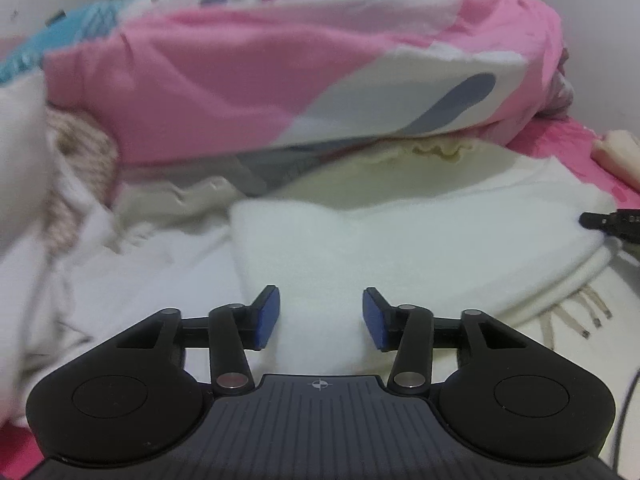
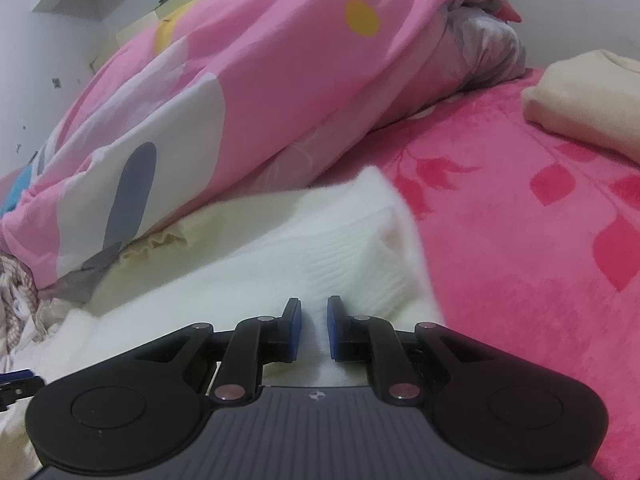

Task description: Fold clothes

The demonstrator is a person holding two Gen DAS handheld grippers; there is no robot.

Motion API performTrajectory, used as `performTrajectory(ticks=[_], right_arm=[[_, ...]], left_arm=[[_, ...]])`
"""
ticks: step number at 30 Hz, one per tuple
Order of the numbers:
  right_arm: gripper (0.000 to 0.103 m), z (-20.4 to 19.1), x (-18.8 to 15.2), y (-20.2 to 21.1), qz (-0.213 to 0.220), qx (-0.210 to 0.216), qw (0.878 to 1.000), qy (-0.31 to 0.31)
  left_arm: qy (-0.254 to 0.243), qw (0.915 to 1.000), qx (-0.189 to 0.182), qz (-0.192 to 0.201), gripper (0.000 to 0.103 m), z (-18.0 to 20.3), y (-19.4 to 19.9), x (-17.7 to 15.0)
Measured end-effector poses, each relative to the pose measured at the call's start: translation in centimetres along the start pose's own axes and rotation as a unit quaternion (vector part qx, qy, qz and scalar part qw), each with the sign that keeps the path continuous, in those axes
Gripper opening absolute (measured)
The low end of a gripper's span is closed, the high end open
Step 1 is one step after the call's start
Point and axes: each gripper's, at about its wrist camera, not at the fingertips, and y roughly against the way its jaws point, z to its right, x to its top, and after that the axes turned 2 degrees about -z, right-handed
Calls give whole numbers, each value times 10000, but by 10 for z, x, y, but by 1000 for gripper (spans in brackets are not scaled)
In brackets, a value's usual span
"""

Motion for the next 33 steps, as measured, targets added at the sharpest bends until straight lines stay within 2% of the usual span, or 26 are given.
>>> performTrajectory(ticks=[4,11,15,18,22,27,33], right_arm=[[12,1,0,1,16,25,10000,-21],[12,2,0,3,34,51,10000,-58],[12,1,0,4,33,39,10000,-58],[12,0,0,4,29,10,10000,-36],[12,-2,0,4,25,-29,10000,-8],[13,-4,0,4,13,-90,9999,55],[14,-12,0,3,-29,-252,9994,248]], left_arm=[[223,9996,-33,-158,48,-2,25,-4],[190,9988,-177,-413,48,16,45,-32],[-16,9990,-94,-436,54,34,45,-51],[-41,9988,6,-485,55,42,35,-66],[-162,9994,207,-238,62,49,33,-74],[25,9997,140,-192,68,45,32,-77],[250,9996,59,-138,70,39,30,-80]])
